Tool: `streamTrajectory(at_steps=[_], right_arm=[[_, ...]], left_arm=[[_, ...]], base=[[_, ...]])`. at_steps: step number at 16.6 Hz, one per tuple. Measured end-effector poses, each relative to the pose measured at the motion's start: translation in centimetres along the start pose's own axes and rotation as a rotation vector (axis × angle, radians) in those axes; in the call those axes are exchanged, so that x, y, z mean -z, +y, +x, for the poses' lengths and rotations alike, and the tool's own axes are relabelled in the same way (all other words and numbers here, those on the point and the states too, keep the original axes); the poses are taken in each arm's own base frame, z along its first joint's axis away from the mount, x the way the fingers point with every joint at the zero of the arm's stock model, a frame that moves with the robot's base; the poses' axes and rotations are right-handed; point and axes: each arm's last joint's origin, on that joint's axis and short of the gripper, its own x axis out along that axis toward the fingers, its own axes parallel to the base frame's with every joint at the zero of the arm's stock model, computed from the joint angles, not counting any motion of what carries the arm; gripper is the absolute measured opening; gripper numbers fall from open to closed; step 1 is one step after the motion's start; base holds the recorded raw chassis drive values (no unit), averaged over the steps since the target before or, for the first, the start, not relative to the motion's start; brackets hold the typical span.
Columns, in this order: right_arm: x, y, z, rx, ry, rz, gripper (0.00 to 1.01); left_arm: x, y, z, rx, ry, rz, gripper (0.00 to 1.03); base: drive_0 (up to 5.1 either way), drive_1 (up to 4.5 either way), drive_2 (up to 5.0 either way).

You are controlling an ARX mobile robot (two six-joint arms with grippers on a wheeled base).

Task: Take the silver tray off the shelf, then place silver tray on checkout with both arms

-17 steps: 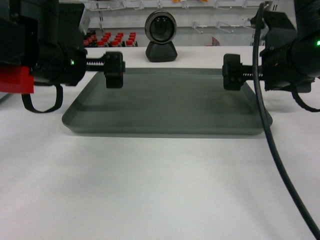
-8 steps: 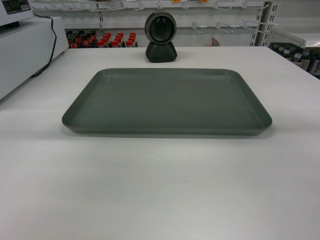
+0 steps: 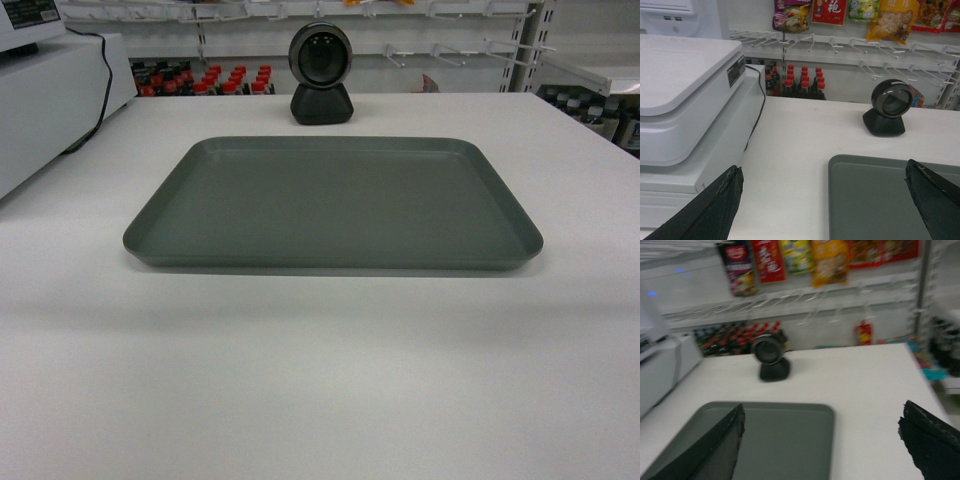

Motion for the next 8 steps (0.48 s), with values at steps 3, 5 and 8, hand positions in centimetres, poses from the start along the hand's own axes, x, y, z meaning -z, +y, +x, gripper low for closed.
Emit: streamTrajectory(at_steps=[3,5,8], right_arm=[[1.7,-0.3,-3.3,0.171,-0.019,-0.105,0.7],[5.2,-1.2,-7.5,0.199,-0.029,-0.146,0.28],[9.1,-3.0,-11.1,0.215,-0.014,-0.156,0.02]], left_arm=[[1.1,1.2,-1.7,0.084,-0.04,0.042,0.76],[4.8,3.1,-5.2,0.096,-0.011,0.068,0.34],[7.6,5.8,-8.7,0.075,-0.008,0.071,0.02]], base=[[0.0,0.0,0.0],[0.0,0.0,0.0],[0.0,0.0,0.0]])
